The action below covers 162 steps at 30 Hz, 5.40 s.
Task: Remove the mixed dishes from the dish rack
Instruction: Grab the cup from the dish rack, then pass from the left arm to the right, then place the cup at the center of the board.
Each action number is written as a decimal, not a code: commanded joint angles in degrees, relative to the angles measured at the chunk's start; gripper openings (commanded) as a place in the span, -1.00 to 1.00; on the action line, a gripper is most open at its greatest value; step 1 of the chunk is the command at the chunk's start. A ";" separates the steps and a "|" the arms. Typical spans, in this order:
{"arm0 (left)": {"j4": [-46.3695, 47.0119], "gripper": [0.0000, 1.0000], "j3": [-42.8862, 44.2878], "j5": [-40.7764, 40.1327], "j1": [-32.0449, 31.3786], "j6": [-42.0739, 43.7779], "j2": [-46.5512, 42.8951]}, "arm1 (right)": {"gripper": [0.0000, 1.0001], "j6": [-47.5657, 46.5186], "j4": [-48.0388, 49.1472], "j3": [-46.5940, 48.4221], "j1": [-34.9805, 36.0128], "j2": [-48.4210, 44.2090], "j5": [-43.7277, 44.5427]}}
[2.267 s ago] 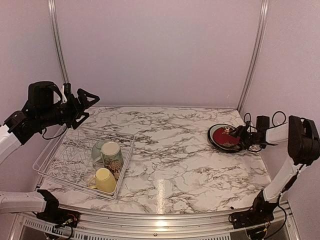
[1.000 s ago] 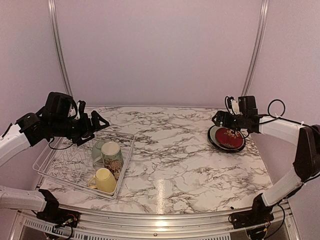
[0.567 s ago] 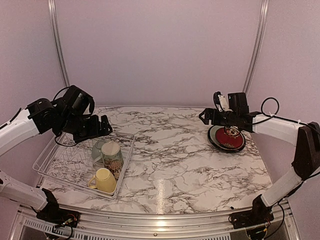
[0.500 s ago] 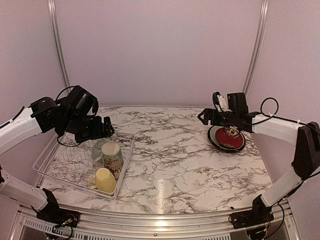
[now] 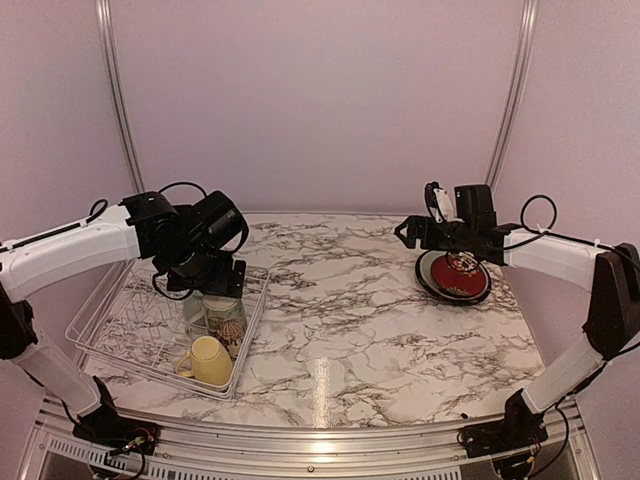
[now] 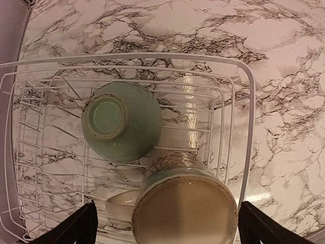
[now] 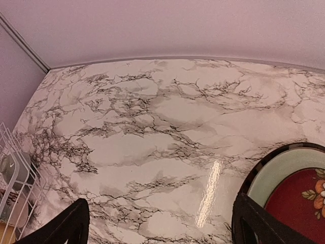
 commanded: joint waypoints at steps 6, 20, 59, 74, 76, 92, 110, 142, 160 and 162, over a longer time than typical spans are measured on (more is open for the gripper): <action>0.62 0.98 -0.93 1.69 -0.48 2.23 2.58 | 0.88 0.12 1.74 0.29 0.52 -1.50 -0.82; 4.09 0.98 -4.64 2.94 -2.06 1.97 5.05 | 0.88 0.80 1.72 0.93 1.14 -1.70 -1.44; 10.17 -1.00 7.43 -2.59 -1.91 4.11 -14.29 | 0.88 11.70 9.77 2.11 8.41 0.63 -15.91; 61.46 -1.00 -13.07 20.81 5.84 -11.99 -19.97 | 0.87 37.96 40.38 -1.58 19.57 2.49 -25.02; 65.57 -1.00 -14.38 23.45 6.13 -14.26 -19.27 | 0.85 39.90 42.53 -0.62 20.49 4.22 -26.26; 91.58 -1.00 -23.22 33.99 7.01 -27.55 -11.79 | 0.26 46.67 57.38 0.74 23.50 6.48 -30.13; 77.04 0.51 -23.67 34.32 10.51 -22.59 -12.08 | -1.00 34.04 40.06 -2.39 19.17 -4.31 -20.64; 43.28 0.98 -14.62 18.41 11.42 3.35 -25.69 | -1.00 6.01 -52.81 1.49 10.69 -10.25 17.51; 28.82 0.98 -14.91 17.64 11.42 7.59 -25.82 | -0.56 5.36 -50.20 -2.26 8.50 -9.44 20.48; 27.42 0.98 -14.64 17.83 11.42 7.91 -25.69 | -0.38 5.38 -51.06 -1.71 8.52 -9.86 21.51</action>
